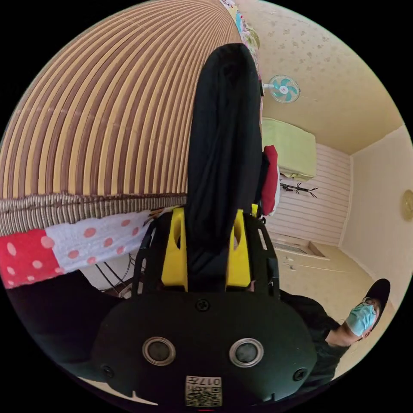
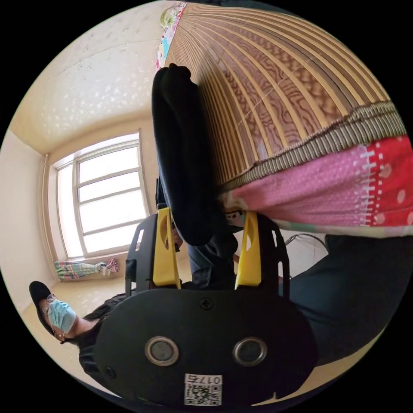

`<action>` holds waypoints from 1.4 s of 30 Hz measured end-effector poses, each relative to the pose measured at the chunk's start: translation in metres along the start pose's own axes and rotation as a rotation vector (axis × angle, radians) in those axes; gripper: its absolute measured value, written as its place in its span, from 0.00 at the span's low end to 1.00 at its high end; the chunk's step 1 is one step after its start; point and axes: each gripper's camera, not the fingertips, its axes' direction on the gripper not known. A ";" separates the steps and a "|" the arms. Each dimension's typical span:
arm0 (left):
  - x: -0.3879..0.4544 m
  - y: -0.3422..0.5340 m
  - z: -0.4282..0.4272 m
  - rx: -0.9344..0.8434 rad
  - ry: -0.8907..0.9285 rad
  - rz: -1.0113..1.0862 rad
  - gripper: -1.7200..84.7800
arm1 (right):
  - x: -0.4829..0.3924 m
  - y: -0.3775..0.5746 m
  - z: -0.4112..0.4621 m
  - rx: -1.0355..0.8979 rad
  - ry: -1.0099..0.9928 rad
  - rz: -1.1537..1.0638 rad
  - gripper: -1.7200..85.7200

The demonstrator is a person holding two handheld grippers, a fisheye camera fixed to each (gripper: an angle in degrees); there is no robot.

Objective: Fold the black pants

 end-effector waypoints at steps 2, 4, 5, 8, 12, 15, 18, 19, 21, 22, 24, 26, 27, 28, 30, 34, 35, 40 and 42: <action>-0.004 0.004 -0.008 0.013 0.027 0.021 0.14 | -0.006 0.003 -0.004 0.010 -0.019 0.000 0.28; -0.012 0.014 -0.009 -0.002 0.114 0.037 0.11 | -0.008 0.008 -0.006 0.009 -0.048 -0.017 0.28; -0.017 0.024 -0.004 -0.034 0.173 0.042 0.11 | -0.007 0.014 -0.009 0.032 -0.080 -0.029 0.28; -0.021 0.061 0.014 -0.077 0.220 0.061 0.10 | 0.002 0.028 -0.018 0.101 -0.110 -0.057 0.26; -0.027 0.109 0.031 -0.087 0.296 0.024 0.10 | 0.013 0.038 -0.025 0.115 -0.143 -0.062 0.23; -0.007 0.134 0.020 -0.107 0.351 0.069 0.10 | 0.019 0.044 -0.018 -0.019 -0.318 -0.078 0.19; 0.028 0.155 -0.014 -0.107 0.395 0.151 0.10 | 0.006 0.071 -0.024 -0.019 -0.569 -0.212 0.14; 0.038 0.158 -0.021 -0.106 0.401 0.175 0.10 | -0.005 0.084 -0.030 0.031 -0.686 -0.281 0.14; 0.088 0.169 -0.041 -0.103 0.399 0.304 0.10 | -0.030 0.094 -0.038 0.090 -0.788 -0.389 0.13; 0.103 0.170 -0.044 -0.101 0.393 0.339 0.10 | -0.050 0.093 -0.047 0.118 -0.814 -0.455 0.12; 0.164 0.165 -0.047 -0.093 0.360 0.469 0.10 | -0.087 0.084 -0.071 0.157 -0.790 -0.556 0.11; 0.214 0.154 -0.038 -0.097 0.346 0.578 0.10 | -0.141 0.067 -0.121 0.203 -0.705 -0.705 0.10; 0.250 0.145 -0.028 -0.104 0.349 0.663 0.10 | -0.154 0.065 -0.136 0.225 -0.690 -0.764 0.10; 0.269 0.141 -0.023 -0.110 0.351 0.702 0.10 | -0.179 0.062 -0.167 0.258 -0.681 -0.865 0.10; 0.345 0.127 0.012 -0.163 0.347 0.870 0.10 | -0.214 0.064 -0.216 0.318 -0.655 -0.987 0.10; 0.432 0.100 0.096 -0.246 0.293 1.006 0.11 | -0.245 0.090 -0.324 0.534 -0.433 -1.115 0.10; 0.448 0.086 0.135 -0.260 0.266 1.021 0.12 | -0.232 0.095 -0.350 0.616 -0.359 -1.069 0.11; 0.399 0.034 0.330 -0.433 -0.076 0.861 0.15 | -0.085 0.115 -0.392 0.963 -0.004 -0.528 0.11; 0.318 0.047 0.382 -0.474 -0.201 0.833 0.14 | -0.010 0.127 -0.378 1.014 0.101 -0.237 0.09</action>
